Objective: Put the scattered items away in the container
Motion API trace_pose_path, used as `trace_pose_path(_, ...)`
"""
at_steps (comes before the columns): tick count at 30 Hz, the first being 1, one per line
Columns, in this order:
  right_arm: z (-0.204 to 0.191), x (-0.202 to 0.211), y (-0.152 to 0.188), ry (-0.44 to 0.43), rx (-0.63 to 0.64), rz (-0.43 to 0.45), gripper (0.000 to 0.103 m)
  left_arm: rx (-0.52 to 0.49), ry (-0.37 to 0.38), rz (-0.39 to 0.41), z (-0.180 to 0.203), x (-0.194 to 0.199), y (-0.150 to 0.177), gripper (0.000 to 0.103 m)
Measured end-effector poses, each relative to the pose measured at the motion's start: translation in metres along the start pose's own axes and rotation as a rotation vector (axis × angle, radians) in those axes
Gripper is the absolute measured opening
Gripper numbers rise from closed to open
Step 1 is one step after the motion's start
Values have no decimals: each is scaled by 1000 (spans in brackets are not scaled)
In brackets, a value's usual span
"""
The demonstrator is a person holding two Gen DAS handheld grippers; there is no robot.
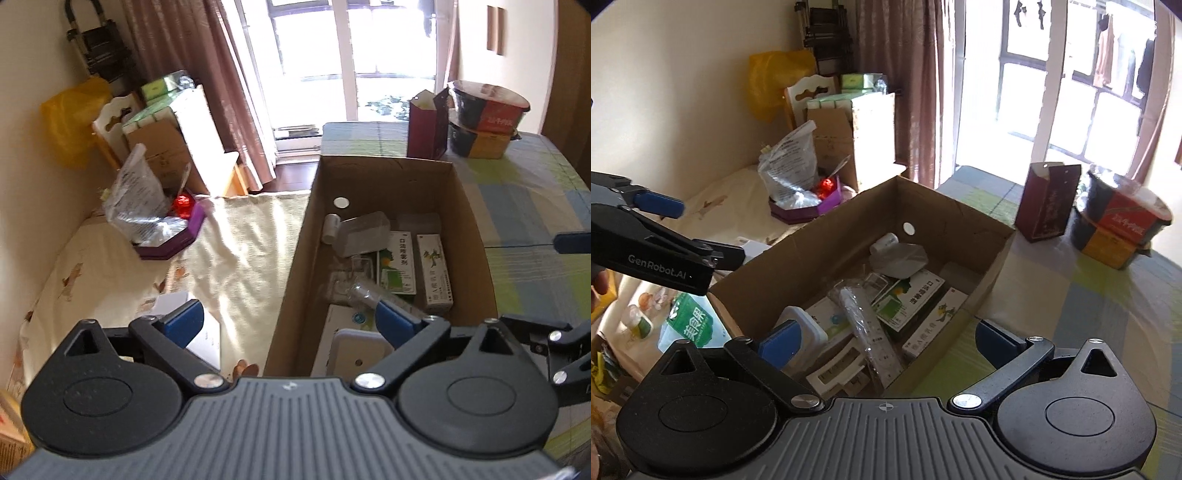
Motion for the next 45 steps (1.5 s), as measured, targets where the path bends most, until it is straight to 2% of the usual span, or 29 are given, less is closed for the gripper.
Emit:
trace_pose_path(4,-5,10,12,8,-8,-15,103,17,14,-24,2,10,13,98)
trace_pose_path(8,-11,22,26,-32,-33,-23,103,29,-17,-47,5,18,30,98)
trace_pose_path(14,-15,44,44,-72,-83,-22,103,30,-23,-68,16,32,54,98)
trace_pose_path(26,-24,72,62,-42,-76,-17,103,66,-1,-62,33,64,79,98)
trace_pose_path(35,-14,83,78,-31,-107,-20,103,82,25,-48,52,80,94,98)
trace_pose_path(45,-3,93,97,-39,-147,-30,103,64,15,-36,70,90,107,98)
Point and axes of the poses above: each gripper's, at about its wrist camera, not at the fingertips, and x roughly against the way its jaws point, z to its right, y to its underside, the point moved 10 cm from there along -x, roughly the way its jaws point, and after that the axes turned 15 degrees about -z, right-handed, at the moved point
